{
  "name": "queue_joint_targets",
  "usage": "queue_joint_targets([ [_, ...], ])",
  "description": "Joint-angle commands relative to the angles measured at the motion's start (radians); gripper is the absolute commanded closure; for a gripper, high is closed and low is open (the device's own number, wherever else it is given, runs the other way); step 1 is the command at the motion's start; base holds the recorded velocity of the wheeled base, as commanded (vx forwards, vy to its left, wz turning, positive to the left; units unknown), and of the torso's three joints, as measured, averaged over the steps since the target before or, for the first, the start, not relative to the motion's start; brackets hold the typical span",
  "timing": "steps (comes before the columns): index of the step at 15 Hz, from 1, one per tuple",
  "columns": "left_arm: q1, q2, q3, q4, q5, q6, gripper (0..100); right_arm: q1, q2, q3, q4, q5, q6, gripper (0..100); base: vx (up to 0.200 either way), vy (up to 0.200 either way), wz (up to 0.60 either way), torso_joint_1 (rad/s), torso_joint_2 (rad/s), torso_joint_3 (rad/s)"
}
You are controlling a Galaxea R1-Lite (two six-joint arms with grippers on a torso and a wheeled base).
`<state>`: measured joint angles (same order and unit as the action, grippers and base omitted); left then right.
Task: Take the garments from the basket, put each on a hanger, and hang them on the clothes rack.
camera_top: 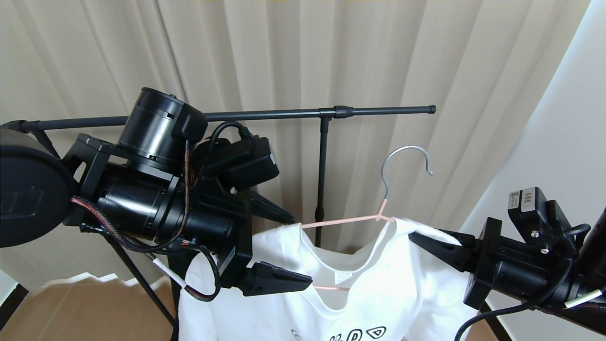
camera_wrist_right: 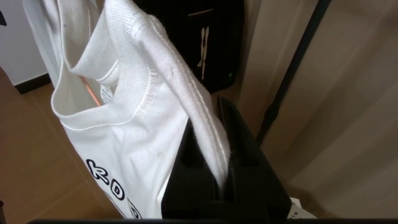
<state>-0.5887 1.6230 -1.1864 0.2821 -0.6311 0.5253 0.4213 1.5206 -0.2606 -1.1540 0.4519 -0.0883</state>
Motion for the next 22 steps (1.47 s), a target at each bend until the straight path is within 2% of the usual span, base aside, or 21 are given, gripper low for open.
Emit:
queue_joint_targets([
  [1,0.0,0.0,0.005,-0.001,0.001,0.001,0,0.001,0.0,0.0,0.0,0.001,-0.001,100,0.0,0.0,0.0,0.0,0.0,0.0],
  [14,-0.006,0.021,0.004,-0.006,0.002,-0.001,0,0.002,-0.004,0.0,-0.001,0.001,0.001,100,0.0,0.0,0.0,0.0,0.0,0.0],
  [15,-0.008,0.023,0.004,-0.006,0.002,-0.001,100,0.002,-0.004,0.0,-0.001,0.001,-0.001,100,0.0,0.0,0.0,0.0,0.0,0.0],
  [22,-0.013,0.015,0.005,-0.006,0.007,-0.001,100,0.002,-0.008,0.001,-0.001,0.002,-0.001,100,0.0,0.0,0.0,0.0,0.0,0.0],
])
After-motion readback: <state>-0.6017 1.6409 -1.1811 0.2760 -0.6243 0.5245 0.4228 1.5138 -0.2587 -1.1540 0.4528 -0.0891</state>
